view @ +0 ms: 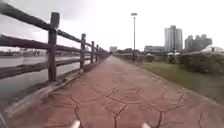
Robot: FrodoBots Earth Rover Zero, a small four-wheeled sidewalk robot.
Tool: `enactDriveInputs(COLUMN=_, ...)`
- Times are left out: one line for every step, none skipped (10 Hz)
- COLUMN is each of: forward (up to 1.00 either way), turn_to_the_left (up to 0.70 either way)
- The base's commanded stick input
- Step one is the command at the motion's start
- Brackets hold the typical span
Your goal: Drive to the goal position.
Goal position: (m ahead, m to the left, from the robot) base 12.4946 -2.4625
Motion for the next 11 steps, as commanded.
enactDriveInputs(forward=0.70, turn_to_the_left=0.00)
enactDriveInputs(forward=0.70, turn_to_the_left=0.00)
enactDriveInputs(forward=0.70, turn_to_the_left=0.00)
enactDriveInputs(forward=0.70, turn_to_the_left=0.00)
enactDriveInputs(forward=0.70, turn_to_the_left=0.00)
enactDriveInputs(forward=0.70, turn_to_the_left=0.00)
enactDriveInputs(forward=0.70, turn_to_the_left=0.00)
enactDriveInputs(forward=0.70, turn_to_the_left=0.00)
enactDriveInputs(forward=0.70, turn_to_the_left=0.00)
enactDriveInputs(forward=0.70, turn_to_the_left=0.00)
enactDriveInputs(forward=0.70, turn_to_the_left=0.00)
